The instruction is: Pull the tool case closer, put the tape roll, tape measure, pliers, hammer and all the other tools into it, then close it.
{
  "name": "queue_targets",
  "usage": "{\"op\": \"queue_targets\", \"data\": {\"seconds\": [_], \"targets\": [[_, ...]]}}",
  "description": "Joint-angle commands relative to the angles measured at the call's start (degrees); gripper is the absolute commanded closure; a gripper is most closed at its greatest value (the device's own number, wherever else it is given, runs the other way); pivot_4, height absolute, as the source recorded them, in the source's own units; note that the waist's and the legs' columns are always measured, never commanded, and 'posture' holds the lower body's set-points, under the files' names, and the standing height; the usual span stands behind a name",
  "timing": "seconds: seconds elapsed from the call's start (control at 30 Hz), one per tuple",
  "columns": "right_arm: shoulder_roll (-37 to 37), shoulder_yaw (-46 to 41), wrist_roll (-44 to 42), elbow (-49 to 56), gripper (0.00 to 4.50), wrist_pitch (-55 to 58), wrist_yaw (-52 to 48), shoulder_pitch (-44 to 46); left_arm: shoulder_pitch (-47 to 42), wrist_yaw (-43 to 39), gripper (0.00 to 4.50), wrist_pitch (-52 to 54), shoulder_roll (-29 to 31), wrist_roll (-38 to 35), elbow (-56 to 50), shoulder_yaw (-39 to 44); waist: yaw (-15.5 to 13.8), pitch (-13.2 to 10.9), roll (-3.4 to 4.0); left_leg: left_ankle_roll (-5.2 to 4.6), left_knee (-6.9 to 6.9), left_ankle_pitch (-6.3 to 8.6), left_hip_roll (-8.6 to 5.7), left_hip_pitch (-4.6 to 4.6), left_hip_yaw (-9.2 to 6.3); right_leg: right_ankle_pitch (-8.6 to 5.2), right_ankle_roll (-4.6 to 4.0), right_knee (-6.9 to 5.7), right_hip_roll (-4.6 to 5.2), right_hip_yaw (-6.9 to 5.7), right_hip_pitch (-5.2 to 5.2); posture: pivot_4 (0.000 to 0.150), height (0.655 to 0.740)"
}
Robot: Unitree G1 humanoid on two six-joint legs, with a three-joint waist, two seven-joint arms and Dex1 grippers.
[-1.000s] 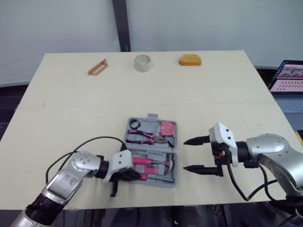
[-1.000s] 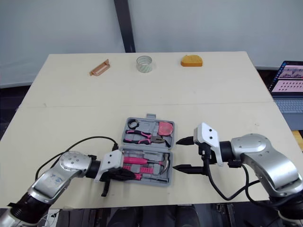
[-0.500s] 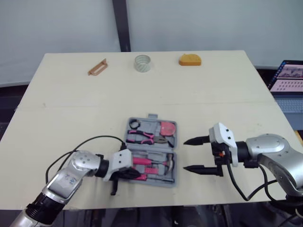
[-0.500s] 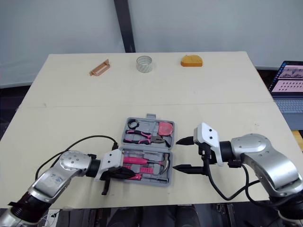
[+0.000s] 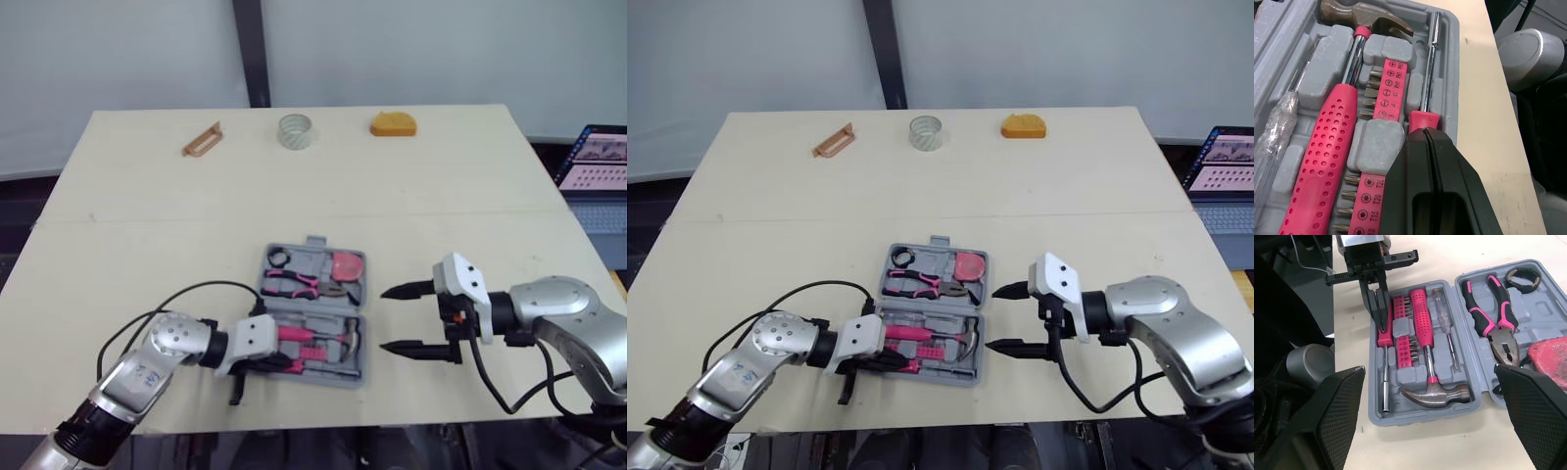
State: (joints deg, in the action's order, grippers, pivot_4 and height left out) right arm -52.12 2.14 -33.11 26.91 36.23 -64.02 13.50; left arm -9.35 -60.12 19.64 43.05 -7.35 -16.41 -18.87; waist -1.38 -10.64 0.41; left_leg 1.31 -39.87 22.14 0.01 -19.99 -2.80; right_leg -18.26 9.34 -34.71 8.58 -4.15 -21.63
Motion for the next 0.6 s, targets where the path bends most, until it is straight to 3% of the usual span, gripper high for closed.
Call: {"op": "queue_targets", "data": {"seconds": [0.03,0.33,0.43,0.57,0.6], "targets": [[-0.19,-1.38,-0.25,0.92,0.00,-0.70,0.20,0.68,1.31,-0.37,4.45,-0.02,1.24,2.91,1.82,-2.18,0.01,0.01,0.01,0.00,0.00,0.00,0.00,0.00,0.00,0.00,0.00,0.00,0.00,0.00,0.00,0.150,0.7400],[-0.03,-1.25,0.03,0.85,0.00,-0.84,0.40,0.81,1.69,-0.36,4.45,-2.04,1.91,4.65,3.01,-3.46,0.03,0.04,0.06,0.00,0.01,0.00,0.00,0.02,0.01,0.00,0.00,0.00,0.00,0.00,0.00,0.150,0.7400],[0.22,-1.61,-0.37,0.87,0.00,-0.64,0.55,0.73,1.80,-0.30,4.45,-1.05,1.20,2.87,2.43,-2.45,0.03,0.04,0.06,0.00,0.01,0.00,0.00,0.02,0.01,0.00,0.00,0.00,0.00,0.00,0.00,0.150,0.7400],[0.65,-2.67,-1.48,0.28,0.00,-0.10,0.95,0.24,1.18,-0.20,4.45,5.55,-0.74,-5.66,-1.13,3.27,0.08,0.04,0.06,0.00,0.01,0.00,0.01,0.01,0.01,0.00,0.00,-0.01,0.00,0.00,0.00,0.150,0.7400],[0.62,-2.84,-1.49,-0.13,0.00,-0.16,0.86,0.05,1.01,-0.06,3.94,7.21,-0.95,-7.37,-2.10,4.57,0.06,0.03,0.05,0.00,0.01,0.00,0.00,0.01,0.00,0.00,0.00,-0.02,0.00,0.00,0.00,0.150,0.7400]]}}
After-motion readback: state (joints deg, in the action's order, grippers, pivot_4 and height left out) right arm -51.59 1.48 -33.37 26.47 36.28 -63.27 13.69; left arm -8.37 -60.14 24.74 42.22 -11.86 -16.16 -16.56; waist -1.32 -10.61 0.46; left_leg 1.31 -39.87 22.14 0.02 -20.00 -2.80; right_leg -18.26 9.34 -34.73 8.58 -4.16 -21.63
